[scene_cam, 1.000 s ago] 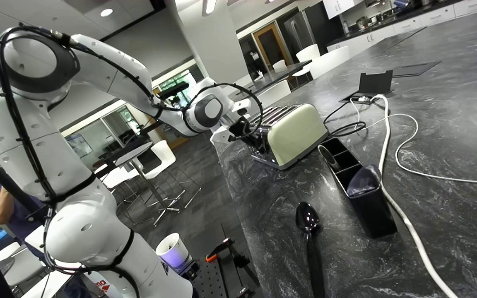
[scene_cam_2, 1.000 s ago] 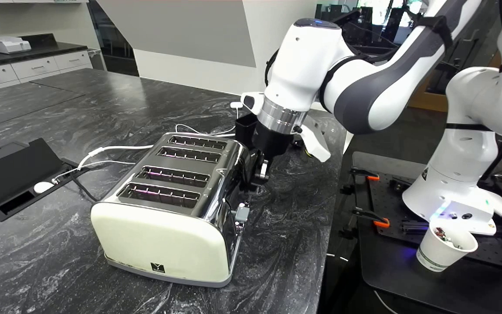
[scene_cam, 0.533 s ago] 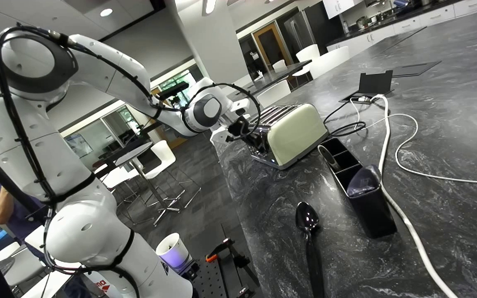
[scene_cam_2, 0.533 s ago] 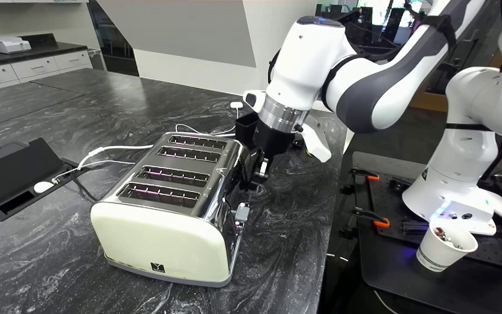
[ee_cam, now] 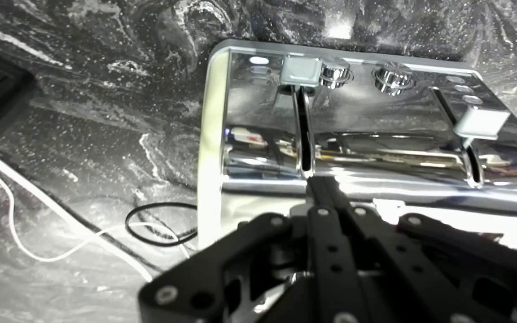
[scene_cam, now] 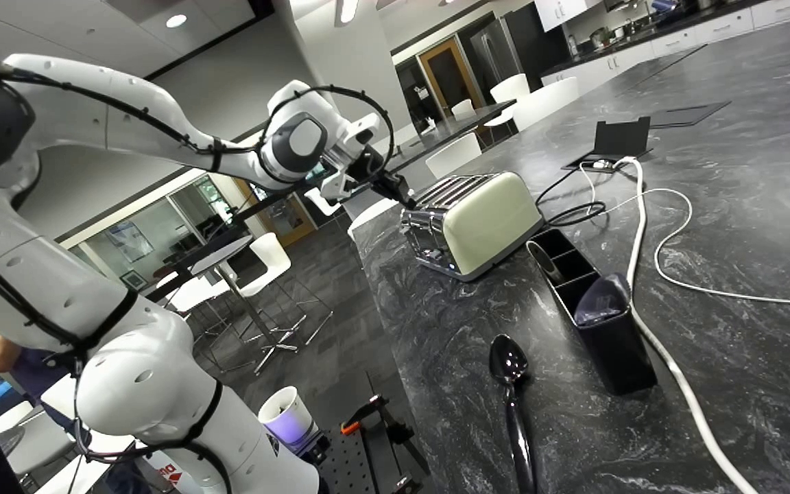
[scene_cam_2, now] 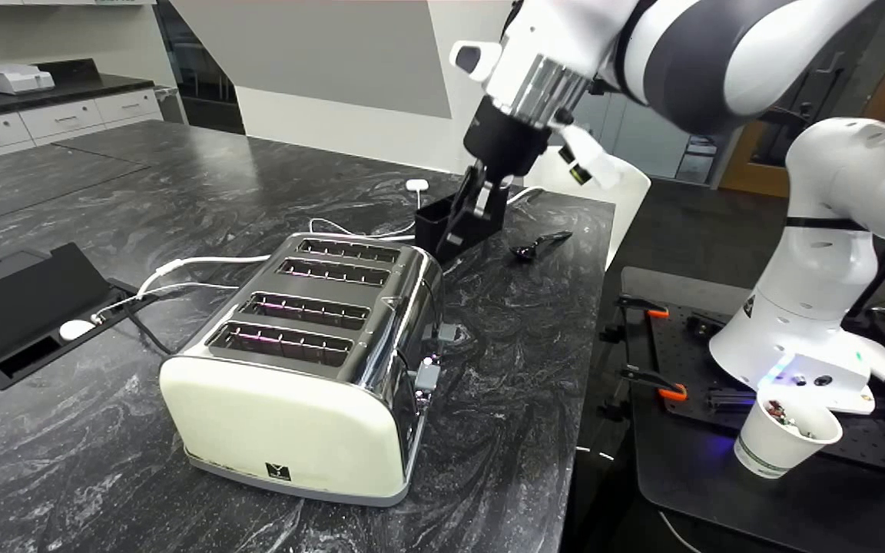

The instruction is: Push down the lever on the right side of the toaster

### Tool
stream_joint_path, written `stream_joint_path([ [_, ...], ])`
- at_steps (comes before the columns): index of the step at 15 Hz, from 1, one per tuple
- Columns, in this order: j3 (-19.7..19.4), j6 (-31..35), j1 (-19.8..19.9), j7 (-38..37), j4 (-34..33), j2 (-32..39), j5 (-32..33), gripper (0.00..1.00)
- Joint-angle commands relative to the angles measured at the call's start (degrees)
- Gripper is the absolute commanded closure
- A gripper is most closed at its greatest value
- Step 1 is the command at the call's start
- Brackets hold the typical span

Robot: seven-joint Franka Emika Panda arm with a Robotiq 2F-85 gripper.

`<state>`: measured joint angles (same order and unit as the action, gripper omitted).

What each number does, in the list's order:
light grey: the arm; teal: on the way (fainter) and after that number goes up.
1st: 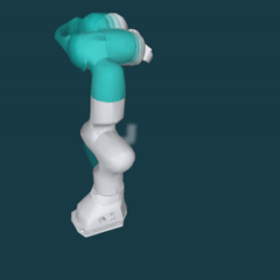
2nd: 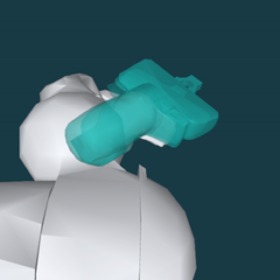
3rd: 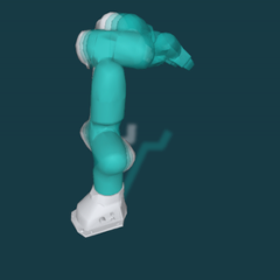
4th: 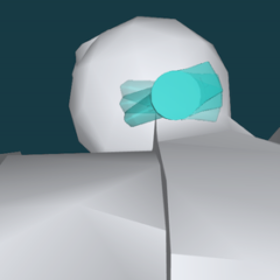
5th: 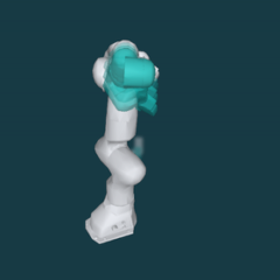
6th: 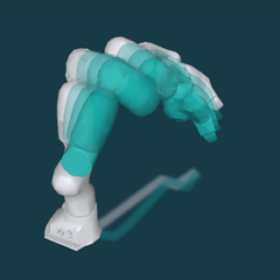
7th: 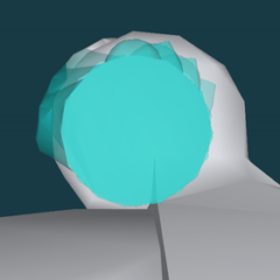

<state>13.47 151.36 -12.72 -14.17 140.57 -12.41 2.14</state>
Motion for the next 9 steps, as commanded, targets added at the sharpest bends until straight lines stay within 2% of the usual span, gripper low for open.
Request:
stream_joint_path([
  [1,-1.0,-9.3,-0.6,4.8,-0.7,-8.9,-3.3,1.00],
  [4,-1.2,-14.4,-0.1,6.1,-1.7,-12.8,-3.6,1.00],
  [9,-1.6,-17.3,0.0,6.9,-2.2,-15.3,-3.5,1.00],
])
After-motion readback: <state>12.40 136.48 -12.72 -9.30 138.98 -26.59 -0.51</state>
